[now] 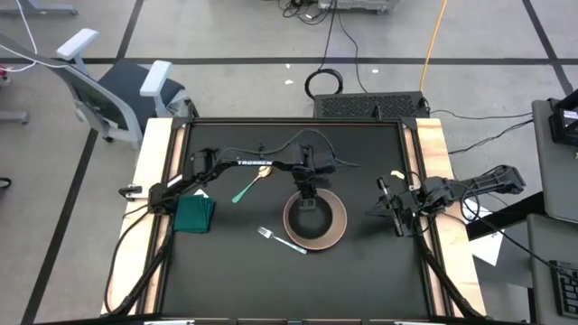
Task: Set table place
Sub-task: Put the black bowl on top of the brown plate, then put the fork to the right of the plate
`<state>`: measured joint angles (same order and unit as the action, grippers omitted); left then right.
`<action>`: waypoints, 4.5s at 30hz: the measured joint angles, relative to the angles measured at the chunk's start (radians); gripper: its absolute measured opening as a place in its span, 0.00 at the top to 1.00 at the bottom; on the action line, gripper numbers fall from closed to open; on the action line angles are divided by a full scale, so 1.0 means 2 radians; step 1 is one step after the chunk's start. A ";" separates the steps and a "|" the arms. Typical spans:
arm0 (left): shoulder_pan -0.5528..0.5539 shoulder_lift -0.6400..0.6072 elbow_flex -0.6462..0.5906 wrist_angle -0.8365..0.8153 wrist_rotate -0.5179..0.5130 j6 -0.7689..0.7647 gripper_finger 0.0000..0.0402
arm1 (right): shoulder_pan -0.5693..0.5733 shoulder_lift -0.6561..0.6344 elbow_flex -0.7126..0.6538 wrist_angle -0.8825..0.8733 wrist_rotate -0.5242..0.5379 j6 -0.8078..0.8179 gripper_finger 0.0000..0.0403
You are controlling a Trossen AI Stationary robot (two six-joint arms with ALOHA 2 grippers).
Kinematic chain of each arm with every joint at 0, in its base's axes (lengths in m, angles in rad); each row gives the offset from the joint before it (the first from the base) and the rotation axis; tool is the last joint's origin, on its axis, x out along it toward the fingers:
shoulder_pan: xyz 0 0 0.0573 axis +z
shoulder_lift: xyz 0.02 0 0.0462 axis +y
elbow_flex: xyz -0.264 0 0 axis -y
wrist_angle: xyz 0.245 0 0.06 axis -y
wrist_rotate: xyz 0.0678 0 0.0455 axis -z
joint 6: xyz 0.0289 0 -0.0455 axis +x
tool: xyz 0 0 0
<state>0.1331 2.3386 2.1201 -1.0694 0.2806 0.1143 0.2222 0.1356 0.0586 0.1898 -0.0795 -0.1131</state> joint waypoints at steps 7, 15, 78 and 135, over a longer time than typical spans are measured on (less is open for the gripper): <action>-0.002 0.005 0.000 0.002 -0.021 0.002 0.91 | 0.000 0.000 0.000 0.000 0.000 0.000 1.00; -0.003 0.009 0.000 0.010 -0.036 0.004 0.91 | 0.000 0.000 0.000 0.000 0.000 0.003 1.00; -0.023 0.008 0.000 0.111 -0.062 0.006 0.74 | 0.000 0.000 0.000 0.000 0.000 0.011 1.00; -0.027 -0.220 -0.001 -0.031 -0.188 0.004 0.79 | 0.000 0.001 0.000 0.000 0.000 0.017 1.00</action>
<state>0.0794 1.8978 2.1181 -1.1318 -0.0952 0.1213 0.2223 0.1380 0.0589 0.1905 -0.0792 -0.0792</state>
